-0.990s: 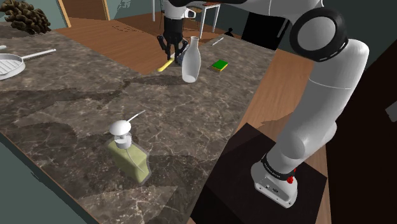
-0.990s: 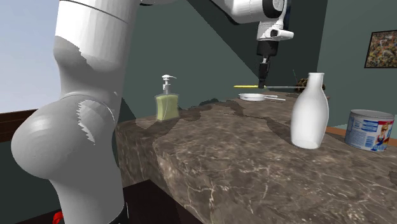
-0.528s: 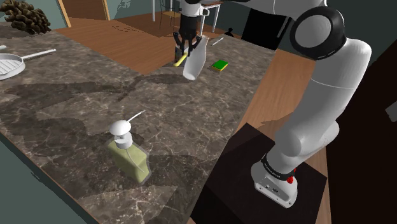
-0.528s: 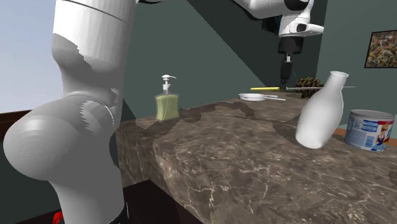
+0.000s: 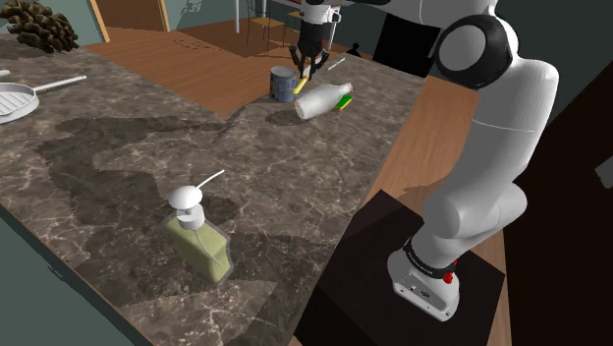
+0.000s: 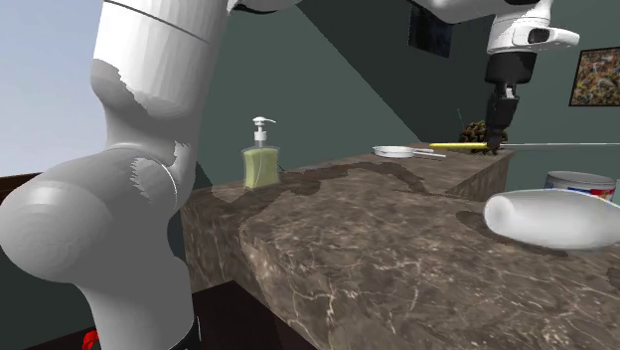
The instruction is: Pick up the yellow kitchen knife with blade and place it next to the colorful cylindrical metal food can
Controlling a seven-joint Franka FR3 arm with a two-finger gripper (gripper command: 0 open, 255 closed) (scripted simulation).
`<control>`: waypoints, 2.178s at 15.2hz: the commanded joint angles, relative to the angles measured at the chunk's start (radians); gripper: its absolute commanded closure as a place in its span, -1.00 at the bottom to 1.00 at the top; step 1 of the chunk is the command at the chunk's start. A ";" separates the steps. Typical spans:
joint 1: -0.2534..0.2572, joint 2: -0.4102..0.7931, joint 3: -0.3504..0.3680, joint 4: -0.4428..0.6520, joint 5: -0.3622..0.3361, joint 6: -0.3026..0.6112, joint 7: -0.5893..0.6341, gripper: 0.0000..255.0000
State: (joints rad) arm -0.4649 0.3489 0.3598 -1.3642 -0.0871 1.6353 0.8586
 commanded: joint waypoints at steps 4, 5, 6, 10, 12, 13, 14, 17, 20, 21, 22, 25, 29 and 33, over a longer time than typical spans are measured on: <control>-0.042 0.098 -0.034 0.156 -0.023 -0.060 -0.091 1.00; -0.050 0.121 -0.040 0.191 -0.028 -0.074 -0.109 1.00; -0.056 0.145 -0.047 0.230 -0.033 -0.088 -0.126 1.00; -0.067 0.145 -0.049 0.190 -0.032 -0.048 -0.134 1.00; -0.070 0.140 -0.050 0.154 -0.031 -0.018 -0.134 1.00; -0.072 0.138 -0.050 0.137 -0.031 -0.003 -0.134 1.00; -0.074 0.136 -0.050 0.121 -0.030 0.011 -0.133 1.00; -0.078 0.133 -0.050 0.076 -0.030 0.054 -0.133 1.00; -0.081 0.133 -0.051 0.035 -0.030 0.094 -0.132 1.00; -0.082 0.133 -0.052 0.022 -0.031 0.107 -0.132 1.00; -0.083 0.134 -0.052 0.009 -0.031 0.120 -0.132 1.00; -0.085 0.138 -0.053 -0.025 -0.033 0.158 -0.130 1.00; -0.087 0.147 -0.055 -0.067 -0.036 0.208 -0.128 1.00; -0.087 0.158 -0.058 -0.102 -0.040 0.255 -0.126 1.00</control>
State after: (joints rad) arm -0.5540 0.4735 0.3068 -1.4727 -0.1235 1.9813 0.7343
